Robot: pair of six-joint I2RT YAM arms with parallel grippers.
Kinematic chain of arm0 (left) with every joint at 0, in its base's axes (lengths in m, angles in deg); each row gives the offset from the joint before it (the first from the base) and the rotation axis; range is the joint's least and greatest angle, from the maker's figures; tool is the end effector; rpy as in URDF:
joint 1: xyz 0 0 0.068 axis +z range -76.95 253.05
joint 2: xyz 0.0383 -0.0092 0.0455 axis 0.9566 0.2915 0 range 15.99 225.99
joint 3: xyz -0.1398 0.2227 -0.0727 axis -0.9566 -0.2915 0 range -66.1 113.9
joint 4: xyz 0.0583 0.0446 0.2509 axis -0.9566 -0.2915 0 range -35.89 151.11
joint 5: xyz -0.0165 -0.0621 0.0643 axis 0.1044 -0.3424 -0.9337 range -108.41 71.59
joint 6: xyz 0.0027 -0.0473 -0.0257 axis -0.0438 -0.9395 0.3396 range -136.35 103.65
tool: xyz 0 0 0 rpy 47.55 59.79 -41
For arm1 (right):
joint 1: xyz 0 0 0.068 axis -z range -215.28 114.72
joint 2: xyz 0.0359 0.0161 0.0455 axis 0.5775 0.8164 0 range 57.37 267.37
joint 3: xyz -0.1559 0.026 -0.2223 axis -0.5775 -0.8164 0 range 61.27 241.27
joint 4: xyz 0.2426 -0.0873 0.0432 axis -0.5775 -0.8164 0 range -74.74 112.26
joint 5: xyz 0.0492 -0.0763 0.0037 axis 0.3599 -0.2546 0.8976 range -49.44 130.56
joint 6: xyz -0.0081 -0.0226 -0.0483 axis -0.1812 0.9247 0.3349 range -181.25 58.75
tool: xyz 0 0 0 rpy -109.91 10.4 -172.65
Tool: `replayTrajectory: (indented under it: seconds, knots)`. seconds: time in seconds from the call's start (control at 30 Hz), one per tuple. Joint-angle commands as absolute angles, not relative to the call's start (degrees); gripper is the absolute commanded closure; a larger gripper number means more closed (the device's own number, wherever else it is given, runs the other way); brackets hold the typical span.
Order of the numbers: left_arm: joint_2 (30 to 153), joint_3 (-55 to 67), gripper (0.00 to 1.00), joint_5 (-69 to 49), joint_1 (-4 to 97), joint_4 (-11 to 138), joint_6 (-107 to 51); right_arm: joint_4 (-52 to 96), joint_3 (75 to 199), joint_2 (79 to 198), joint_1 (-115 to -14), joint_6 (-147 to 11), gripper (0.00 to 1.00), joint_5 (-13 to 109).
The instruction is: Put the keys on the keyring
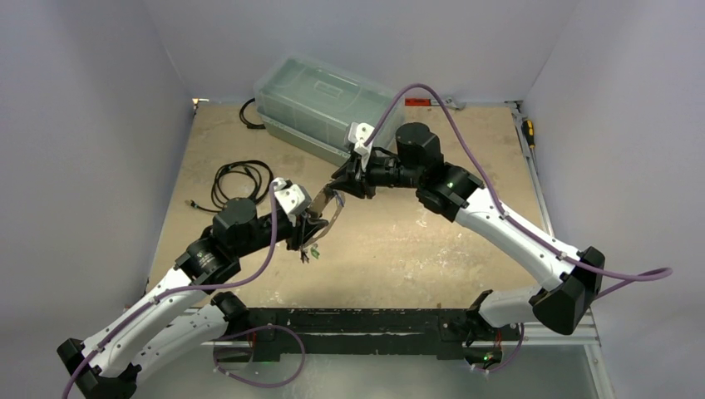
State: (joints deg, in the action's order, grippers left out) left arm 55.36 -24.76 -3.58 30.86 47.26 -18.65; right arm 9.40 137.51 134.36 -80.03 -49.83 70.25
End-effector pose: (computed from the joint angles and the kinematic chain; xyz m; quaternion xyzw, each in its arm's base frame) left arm 0.1160 -0.1174 0.3270 0.3391 0.6961 -0.3293 0.5404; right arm 0.2064 0.2296 0.4027 -0.4974 0.5956 0.3644 0.5148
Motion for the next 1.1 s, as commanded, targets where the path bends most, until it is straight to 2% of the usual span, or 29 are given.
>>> replayTrajectory:
  seconds: [0.0, 0.13, 0.77, 0.93, 1.07]
  knots:
    - [54.5, -24.1, 1.00, -2.3, 30.6, 52.2, -18.3, 5.9, 140.5, 135.5, -80.3, -46.4, 0.82, 70.4]
    - [54.7, -24.2, 1.00, -2.2, 30.6, 52.3, -18.4, 5.3, 140.6, 135.4, -80.3, -45.8, 0.99, 70.6]
    - [55.4, -24.0, 1.00, -2.2, 30.5, 52.1, -18.2, 8.6, 137.0, 129.0, -82.8, -42.0, 1.00, 66.9]
    - [56.0, -23.6, 0.88, -2.2, 30.6, 51.6, -18.2, 7.1, 137.0, 129.9, -86.6, -40.2, 1.00, 62.6]
    - [56.2, -23.2, 0.67, -3.0, 30.5, 51.1, -18.2, 6.1, 137.1, 130.1, -88.6, -39.3, 1.00, 59.7]
